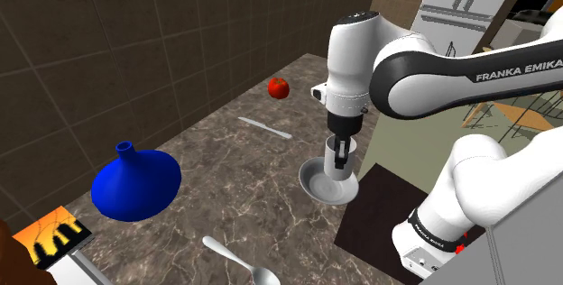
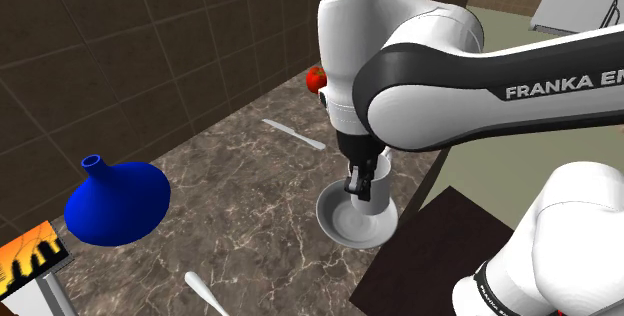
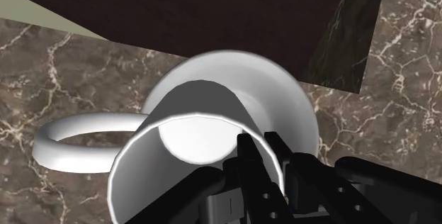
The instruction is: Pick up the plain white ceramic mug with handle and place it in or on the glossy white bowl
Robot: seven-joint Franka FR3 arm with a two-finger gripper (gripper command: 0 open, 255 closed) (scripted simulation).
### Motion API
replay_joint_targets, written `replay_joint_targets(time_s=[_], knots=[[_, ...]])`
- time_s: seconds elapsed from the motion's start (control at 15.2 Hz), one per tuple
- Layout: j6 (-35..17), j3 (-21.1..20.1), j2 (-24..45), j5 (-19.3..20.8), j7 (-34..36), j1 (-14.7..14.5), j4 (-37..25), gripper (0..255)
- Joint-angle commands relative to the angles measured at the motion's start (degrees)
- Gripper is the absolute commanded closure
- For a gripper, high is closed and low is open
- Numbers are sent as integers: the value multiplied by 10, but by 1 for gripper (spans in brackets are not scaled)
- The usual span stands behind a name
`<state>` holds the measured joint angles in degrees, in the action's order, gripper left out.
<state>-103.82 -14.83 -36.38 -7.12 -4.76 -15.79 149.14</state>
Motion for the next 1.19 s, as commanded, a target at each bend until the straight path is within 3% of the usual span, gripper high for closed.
replay_joint_targets(time_s=[0.0,0.53,0.59,0.92,1.12], knots=[[-17,-2,5,-1,0,0,12,255],[-17,-2,5,-1,0,0,12,255],[-17,-2,5,-1,0,0,12,0],[-17,-2,5,-1,0,0,12,0],[41,3,3,5,1,3,-45,0]])
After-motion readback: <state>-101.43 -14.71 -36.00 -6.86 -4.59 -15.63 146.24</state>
